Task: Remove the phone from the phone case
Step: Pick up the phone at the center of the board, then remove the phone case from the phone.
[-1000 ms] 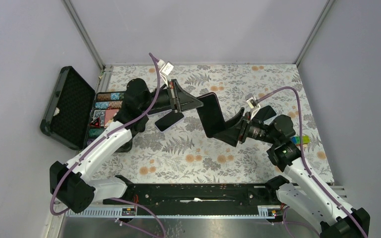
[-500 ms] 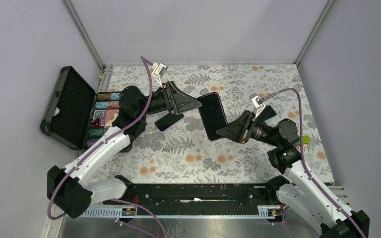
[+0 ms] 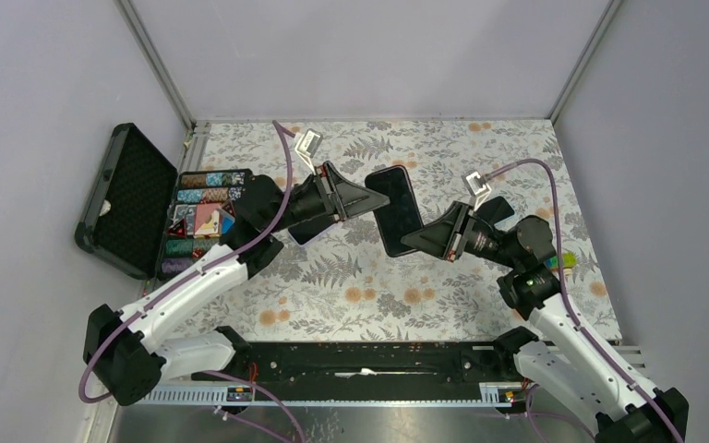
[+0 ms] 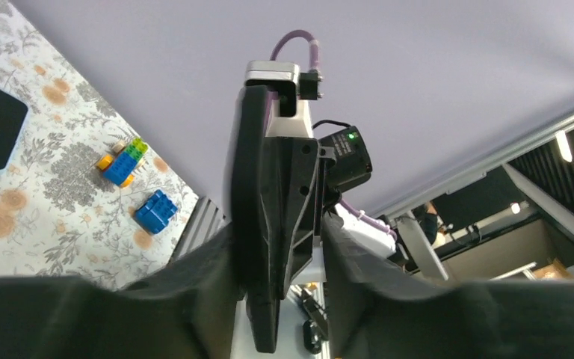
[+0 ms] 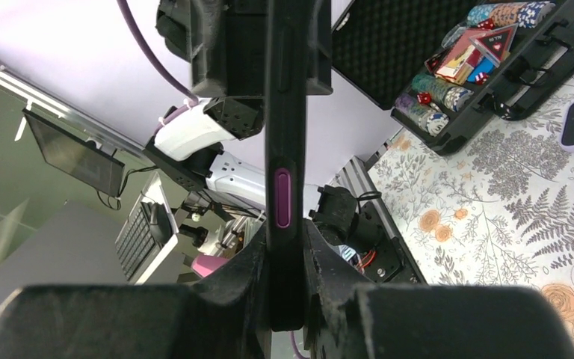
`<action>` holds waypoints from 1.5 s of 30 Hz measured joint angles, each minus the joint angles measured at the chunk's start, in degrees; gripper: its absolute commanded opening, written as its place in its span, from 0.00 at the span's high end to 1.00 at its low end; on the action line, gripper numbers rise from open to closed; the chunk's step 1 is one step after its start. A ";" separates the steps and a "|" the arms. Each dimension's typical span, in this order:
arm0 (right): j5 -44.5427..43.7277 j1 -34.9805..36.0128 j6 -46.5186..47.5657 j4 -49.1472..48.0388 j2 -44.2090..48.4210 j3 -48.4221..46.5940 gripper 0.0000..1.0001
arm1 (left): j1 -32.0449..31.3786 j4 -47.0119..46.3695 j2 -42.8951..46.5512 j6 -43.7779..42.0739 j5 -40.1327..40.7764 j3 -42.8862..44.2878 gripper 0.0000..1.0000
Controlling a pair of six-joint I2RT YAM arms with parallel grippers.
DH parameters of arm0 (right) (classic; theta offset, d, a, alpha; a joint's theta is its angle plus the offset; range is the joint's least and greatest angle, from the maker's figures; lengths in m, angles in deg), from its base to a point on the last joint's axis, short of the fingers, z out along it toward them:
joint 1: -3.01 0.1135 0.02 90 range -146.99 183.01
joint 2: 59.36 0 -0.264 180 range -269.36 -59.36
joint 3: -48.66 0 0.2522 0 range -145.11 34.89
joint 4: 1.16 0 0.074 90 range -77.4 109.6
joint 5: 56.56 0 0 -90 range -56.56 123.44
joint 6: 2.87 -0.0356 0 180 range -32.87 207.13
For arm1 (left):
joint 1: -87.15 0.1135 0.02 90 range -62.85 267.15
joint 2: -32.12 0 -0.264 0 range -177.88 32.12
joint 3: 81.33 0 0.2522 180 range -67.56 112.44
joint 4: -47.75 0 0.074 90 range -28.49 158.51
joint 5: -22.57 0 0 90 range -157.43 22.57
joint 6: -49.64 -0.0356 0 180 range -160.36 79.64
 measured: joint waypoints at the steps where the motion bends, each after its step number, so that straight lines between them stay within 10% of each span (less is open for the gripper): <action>1: 0.22 0.00 -0.17 0.11 -0.57 -0.44 0.99 | 0.07 0.68 -0.24 -0.92 0.35 0.37 0.75; 6: 3.43 0.00 -0.46 0.39 -3.98 -2.62 0.98 | 0.37 2.73 -2.10 -2.49 0.44 1.16 0.77; 11: 4.55 -0.09 1.73 3.52 -5.14 -2.89 0.97 | 0.37 7.23 -2.12 -4.66 0.61 1.84 1.00; 15: 4.22 -0.07 5.95 8.72 -5.64 -5.68 0.62 | 0.44 9.07 -1.38 -6.60 1.38 2.54 1.00; 18: 1.57 0.17 8.98 14.62 -7.10 -8.63 0.02 | 1.33 9.55 -1.25 -8.39 1.57 2.91 1.00; 26: -3.26 -0.17 11.52 10.49 -9.09 -6.58 0.01 | 11.13 10.29 -4.15 -6.99 -0.26 2.93 1.00; 34: -10.51 -0.33 -0.35 -11.41 -14.80 -1.25 0.41 | 18.51 -1.92 -9.05 7.21 -4.37 2.62 1.00; 45: -12.50 -0.37 -12.17 -27.96 -23.93 -4.55 0.03 | 20.59 -7.98 -6.54 15.93 -4.50 -0.83 1.00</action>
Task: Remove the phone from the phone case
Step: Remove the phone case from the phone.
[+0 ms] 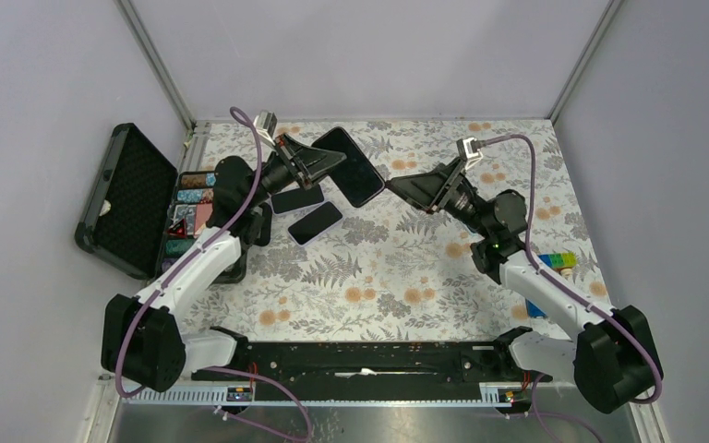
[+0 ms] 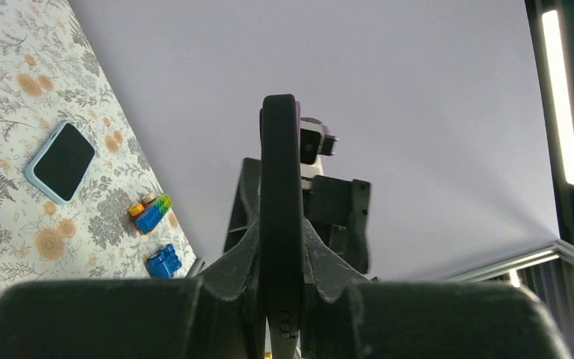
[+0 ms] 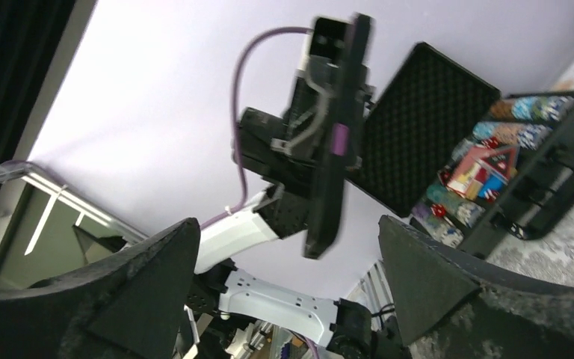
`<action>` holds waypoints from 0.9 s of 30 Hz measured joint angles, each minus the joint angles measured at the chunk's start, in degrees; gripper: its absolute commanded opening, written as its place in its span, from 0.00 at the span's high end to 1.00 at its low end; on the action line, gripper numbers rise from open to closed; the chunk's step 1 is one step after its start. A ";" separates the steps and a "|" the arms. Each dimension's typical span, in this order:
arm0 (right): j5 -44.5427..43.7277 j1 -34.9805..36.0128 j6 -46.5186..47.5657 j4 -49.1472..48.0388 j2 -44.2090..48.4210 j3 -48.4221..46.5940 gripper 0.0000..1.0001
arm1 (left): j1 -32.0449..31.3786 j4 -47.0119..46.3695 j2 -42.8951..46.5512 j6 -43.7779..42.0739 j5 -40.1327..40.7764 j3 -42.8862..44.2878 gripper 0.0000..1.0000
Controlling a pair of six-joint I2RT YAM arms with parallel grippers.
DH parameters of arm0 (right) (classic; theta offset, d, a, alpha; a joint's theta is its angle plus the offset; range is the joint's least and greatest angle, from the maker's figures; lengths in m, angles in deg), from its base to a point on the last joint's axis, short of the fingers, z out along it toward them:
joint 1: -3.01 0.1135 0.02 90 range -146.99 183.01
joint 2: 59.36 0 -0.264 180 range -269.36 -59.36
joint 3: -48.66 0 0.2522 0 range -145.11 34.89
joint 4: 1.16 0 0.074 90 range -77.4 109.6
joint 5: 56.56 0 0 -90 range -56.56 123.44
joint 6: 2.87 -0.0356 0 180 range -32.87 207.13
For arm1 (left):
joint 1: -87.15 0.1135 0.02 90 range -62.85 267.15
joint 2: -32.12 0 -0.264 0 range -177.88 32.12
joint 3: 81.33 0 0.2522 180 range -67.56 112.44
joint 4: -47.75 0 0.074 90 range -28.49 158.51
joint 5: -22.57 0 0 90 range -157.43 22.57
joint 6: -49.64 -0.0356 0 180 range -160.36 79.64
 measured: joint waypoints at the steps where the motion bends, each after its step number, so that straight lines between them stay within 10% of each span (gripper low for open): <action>1: 0.11 0.00 -0.20 -1.31 0.07 -0.50 0.03 | 0.02 0.11 0.35 0.11 0.28 -0.48 1.00; 27: 0.39 0.04 -9.31 -4.66 -6.95 -4.15 0.78 | 0.28 -2.47 1.42 3.91 3.28 -1.18 1.00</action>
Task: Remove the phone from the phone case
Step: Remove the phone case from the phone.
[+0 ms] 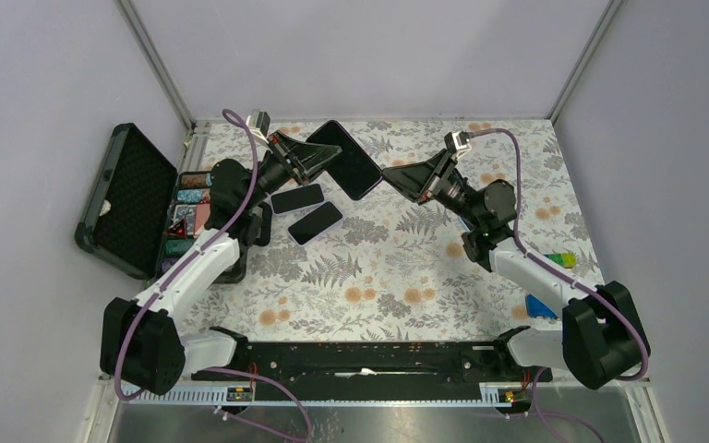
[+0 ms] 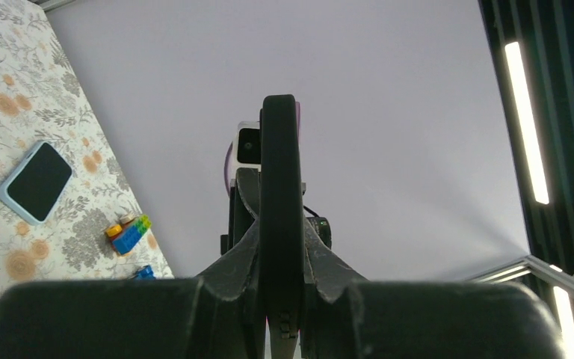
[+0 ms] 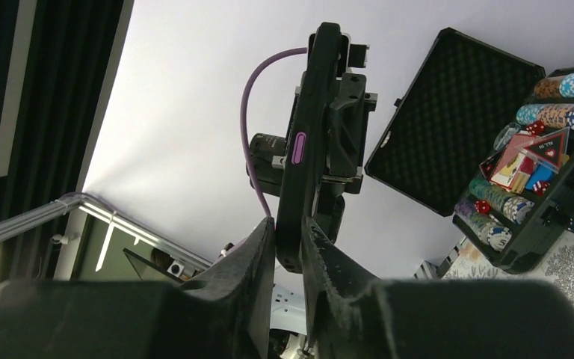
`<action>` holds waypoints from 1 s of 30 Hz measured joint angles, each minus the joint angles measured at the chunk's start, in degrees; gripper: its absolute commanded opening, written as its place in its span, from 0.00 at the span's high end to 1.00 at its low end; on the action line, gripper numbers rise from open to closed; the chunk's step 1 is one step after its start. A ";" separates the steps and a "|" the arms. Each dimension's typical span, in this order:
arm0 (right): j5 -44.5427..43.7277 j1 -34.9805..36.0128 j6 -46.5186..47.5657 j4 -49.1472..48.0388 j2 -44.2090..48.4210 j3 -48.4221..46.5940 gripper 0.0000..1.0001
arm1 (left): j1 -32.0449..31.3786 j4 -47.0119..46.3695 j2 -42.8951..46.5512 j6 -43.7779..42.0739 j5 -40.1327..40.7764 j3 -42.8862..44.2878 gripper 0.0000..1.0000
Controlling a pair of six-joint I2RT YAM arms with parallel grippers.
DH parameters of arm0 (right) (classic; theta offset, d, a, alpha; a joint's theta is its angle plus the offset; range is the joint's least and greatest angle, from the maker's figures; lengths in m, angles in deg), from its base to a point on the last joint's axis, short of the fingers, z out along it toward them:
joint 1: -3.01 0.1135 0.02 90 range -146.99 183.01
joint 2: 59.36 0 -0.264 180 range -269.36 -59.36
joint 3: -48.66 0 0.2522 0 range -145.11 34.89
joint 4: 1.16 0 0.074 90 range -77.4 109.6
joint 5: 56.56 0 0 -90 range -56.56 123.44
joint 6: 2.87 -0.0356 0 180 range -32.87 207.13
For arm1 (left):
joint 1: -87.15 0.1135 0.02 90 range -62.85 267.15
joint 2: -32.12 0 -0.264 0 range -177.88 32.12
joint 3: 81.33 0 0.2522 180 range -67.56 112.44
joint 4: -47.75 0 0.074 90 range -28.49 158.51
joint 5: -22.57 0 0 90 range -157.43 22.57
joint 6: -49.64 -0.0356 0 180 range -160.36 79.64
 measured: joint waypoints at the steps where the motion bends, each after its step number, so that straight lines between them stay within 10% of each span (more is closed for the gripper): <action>1: -0.02 0.00 -0.72 -1.14 -0.28 -0.02 0.78 | 0.00 -0.44 -0.04 0.26 0.09 -0.07 1.00; 10: -0.24 0.00 -0.13 -0.92 -0.46 -0.15 0.53 | 0.00 -4.57 -1.16 3.58 0.33 -1.14 1.00; 30: -1.73 0.42 8.13 9.90 3.23 -1.40 0.81 | 0.07 -6.34 -1.14 4.39 1.57 -3.17 1.00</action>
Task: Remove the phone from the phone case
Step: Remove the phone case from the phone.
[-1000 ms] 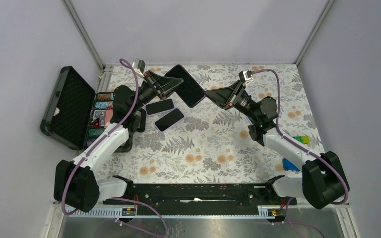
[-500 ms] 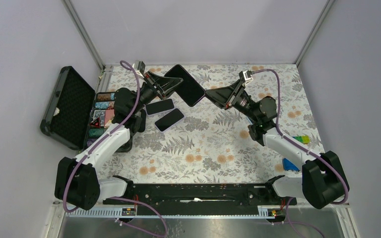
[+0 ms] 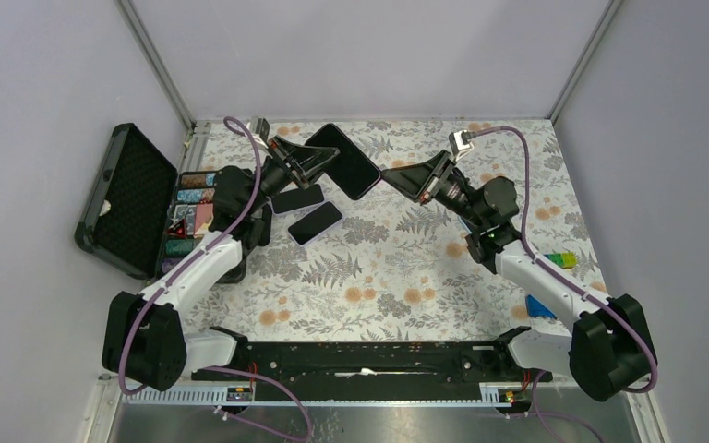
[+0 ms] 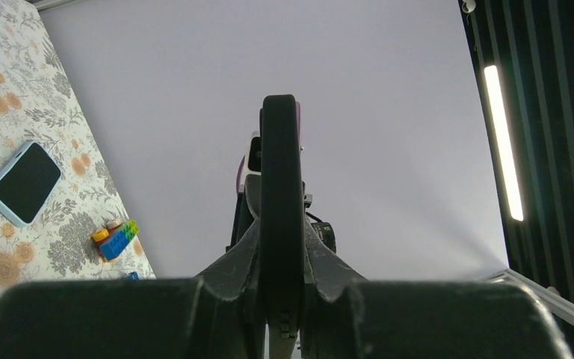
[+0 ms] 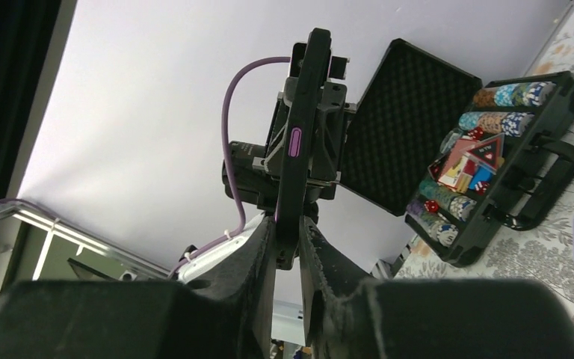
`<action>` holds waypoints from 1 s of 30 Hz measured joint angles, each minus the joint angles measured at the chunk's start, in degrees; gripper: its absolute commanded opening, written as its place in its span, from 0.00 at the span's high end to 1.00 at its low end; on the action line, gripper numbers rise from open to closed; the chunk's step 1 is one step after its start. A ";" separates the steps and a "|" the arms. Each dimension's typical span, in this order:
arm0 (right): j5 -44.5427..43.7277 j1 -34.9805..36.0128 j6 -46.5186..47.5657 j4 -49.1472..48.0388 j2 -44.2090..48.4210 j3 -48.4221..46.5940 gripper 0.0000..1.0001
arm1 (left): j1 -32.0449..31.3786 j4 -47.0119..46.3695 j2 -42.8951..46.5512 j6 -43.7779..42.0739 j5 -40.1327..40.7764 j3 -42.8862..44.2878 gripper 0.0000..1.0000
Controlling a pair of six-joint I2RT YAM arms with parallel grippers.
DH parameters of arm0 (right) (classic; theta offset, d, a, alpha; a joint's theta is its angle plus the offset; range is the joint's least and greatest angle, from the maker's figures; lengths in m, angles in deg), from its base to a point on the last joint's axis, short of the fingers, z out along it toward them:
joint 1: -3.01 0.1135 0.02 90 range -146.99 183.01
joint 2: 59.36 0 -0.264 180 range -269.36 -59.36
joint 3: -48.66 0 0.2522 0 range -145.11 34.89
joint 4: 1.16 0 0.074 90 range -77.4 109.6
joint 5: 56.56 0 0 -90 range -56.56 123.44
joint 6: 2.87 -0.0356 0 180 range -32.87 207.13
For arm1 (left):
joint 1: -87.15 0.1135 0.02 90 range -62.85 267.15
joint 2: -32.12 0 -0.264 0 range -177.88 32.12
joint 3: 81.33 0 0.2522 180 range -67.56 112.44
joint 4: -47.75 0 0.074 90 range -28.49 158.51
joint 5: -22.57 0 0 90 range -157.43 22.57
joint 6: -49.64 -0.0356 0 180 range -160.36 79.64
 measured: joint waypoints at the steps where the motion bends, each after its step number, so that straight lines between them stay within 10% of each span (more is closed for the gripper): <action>1: -0.11 0.02 0.39 0.46 0.04 0.00 0.83 | 0.00 -0.04 0.00 0.20 0.13 -0.26 1.00; 15: -2.60 0.02 1.70 8.00 -1.95 -0.81 0.92 | 0.68 -1.36 -1.14 1.60 1.44 -1.60 1.00; 30: -3.19 0.02 -1.84 -2.51 1.01 5.11 0.17 | -0.70 -3.45 -0.85 2.34 1.33 -1.62 1.00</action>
